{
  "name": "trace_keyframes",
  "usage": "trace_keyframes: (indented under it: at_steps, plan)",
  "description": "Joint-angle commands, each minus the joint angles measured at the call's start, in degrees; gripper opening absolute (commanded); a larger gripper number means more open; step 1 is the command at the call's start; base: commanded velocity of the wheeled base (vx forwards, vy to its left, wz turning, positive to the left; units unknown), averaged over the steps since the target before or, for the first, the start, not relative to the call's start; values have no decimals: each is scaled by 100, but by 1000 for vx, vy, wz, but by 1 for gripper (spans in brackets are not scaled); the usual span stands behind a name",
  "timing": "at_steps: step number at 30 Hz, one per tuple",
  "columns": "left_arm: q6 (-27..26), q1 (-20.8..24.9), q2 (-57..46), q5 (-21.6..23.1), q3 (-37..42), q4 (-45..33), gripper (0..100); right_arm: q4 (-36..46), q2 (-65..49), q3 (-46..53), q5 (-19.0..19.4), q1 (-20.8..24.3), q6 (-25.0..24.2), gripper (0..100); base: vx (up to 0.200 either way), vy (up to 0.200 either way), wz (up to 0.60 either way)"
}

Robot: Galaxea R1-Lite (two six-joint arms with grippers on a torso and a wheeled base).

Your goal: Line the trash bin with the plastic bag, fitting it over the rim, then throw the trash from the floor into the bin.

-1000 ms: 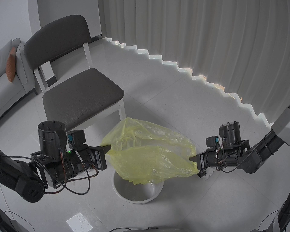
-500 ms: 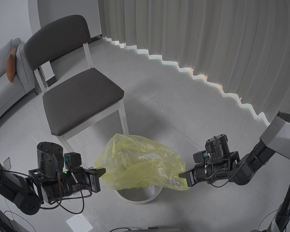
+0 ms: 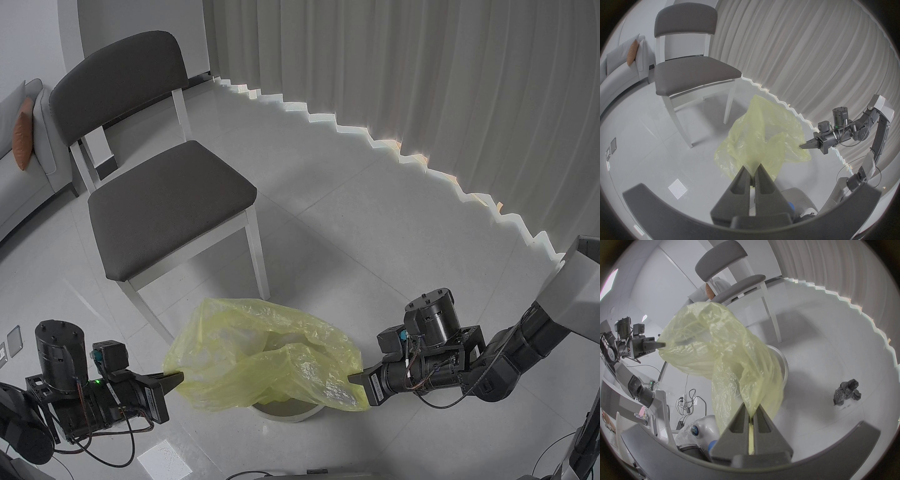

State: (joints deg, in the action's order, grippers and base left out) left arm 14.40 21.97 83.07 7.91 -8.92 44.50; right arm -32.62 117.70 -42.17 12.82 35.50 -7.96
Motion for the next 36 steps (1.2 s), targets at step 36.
trace_keyframes:
  at_steps: [36]
  plan:
    - [63,-210,3523,176,-154,3390,0,1,1449,-1048,-34,-597,31,0,0,0,0]
